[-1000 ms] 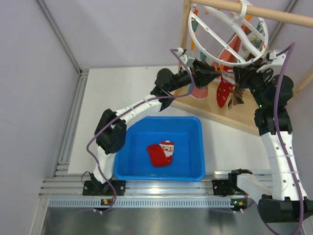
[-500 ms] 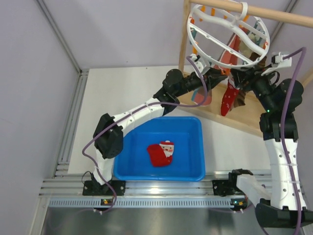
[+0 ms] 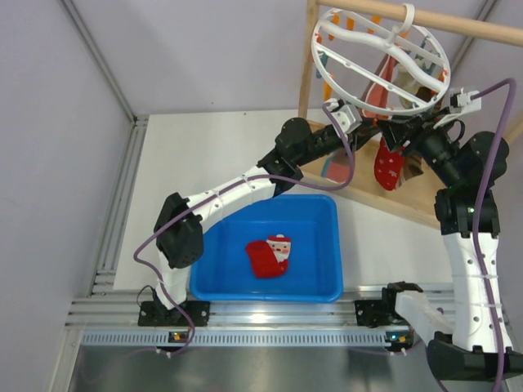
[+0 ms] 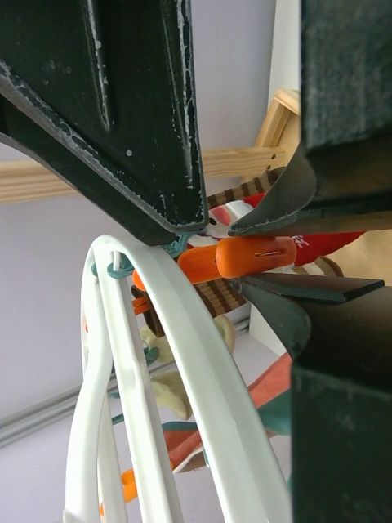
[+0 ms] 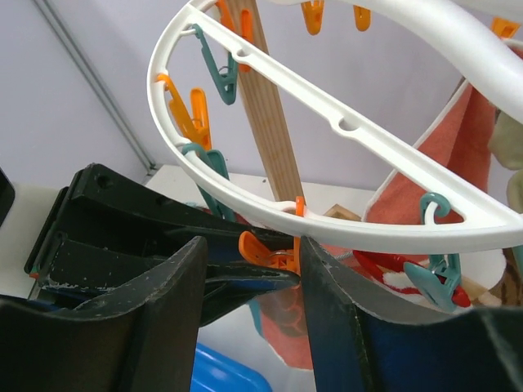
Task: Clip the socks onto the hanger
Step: Open the clamp at the hanger.
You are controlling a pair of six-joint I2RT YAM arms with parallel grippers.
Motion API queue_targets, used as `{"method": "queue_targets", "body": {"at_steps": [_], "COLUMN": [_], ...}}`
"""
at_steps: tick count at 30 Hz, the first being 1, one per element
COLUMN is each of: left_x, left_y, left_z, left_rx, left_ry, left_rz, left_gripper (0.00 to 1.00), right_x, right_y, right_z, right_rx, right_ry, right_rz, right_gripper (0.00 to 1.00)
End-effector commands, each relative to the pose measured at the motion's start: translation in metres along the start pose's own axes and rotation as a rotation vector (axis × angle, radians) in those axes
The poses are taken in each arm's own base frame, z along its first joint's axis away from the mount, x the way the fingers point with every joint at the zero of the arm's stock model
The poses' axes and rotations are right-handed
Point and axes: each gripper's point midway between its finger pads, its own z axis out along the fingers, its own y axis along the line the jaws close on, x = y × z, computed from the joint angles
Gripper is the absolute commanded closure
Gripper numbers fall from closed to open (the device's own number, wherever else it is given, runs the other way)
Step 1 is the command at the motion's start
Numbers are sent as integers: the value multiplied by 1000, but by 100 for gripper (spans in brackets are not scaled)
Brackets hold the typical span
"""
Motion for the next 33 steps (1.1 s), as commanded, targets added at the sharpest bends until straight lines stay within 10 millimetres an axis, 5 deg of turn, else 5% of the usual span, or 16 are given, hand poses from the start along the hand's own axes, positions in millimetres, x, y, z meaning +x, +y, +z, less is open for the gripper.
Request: {"method": "queue_targets", "body": {"at_steps": [1,22,30,33], "left_x": [-45,-50,-49,-49], "left_y": [-26,-33,-35,-37], "left_z": [1,5,7,6], "left_rx": [95,130,140,151], "left_ry": [-67,-89,-88,-90], "left_rz": [35,3,-6,-11], "left_gripper": [91,90,89,89], "right_x": [-4,15,21,17], "right_y": [5,-12,1,4], "right_z": [2,8,5,5], "right_rx": [-23,55,14,4], "right_ry": [-10,27,47,3], "right_rz": [11,33,63,63], "right_gripper": [51,57,63,55]}}
